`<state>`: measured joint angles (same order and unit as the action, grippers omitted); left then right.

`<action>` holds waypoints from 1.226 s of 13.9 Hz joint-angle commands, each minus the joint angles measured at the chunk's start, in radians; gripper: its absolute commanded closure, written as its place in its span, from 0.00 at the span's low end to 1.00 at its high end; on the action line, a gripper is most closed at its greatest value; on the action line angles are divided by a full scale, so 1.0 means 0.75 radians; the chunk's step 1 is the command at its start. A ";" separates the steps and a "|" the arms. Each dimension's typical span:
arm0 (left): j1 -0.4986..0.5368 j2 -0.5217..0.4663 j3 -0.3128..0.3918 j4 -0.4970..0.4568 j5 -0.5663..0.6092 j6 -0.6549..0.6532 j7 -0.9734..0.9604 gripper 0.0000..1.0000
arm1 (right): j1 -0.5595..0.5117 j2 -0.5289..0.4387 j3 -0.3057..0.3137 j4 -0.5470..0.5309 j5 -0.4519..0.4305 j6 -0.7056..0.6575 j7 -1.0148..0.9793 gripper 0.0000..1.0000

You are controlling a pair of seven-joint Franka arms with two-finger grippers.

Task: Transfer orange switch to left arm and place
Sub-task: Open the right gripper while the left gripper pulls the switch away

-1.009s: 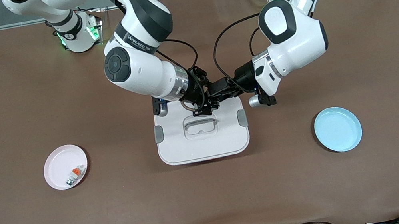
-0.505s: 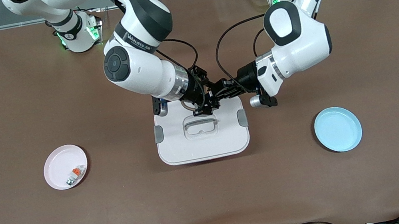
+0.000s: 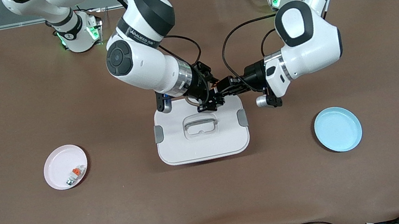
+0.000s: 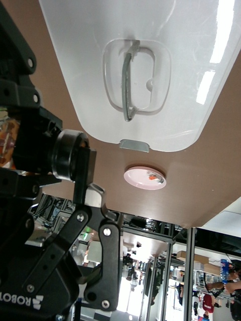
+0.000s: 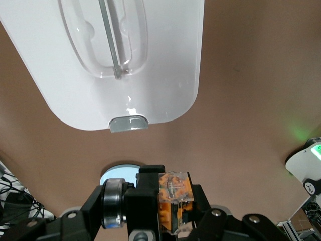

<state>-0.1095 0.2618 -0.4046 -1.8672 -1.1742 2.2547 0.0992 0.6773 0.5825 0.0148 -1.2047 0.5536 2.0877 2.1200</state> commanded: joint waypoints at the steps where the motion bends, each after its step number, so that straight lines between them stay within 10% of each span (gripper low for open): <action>1: 0.172 -0.093 0.002 -0.034 0.133 -0.193 0.035 1.00 | -0.028 0.013 -0.030 0.009 -0.035 -0.049 0.002 0.00; 11: 0.538 -0.102 0.006 0.049 0.794 -0.535 0.050 1.00 | -0.044 0.003 -0.032 -0.009 -0.122 -0.098 -0.267 0.00; 17: 0.618 0.002 0.018 0.086 1.285 -0.367 0.058 1.00 | -0.171 -0.046 -0.036 -0.014 -0.210 -0.461 -0.888 0.00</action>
<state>0.3473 0.2126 -0.3882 -1.8235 -0.2795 1.9181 0.1339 0.6012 0.5809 -0.0230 -1.2079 0.4097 1.8384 1.6200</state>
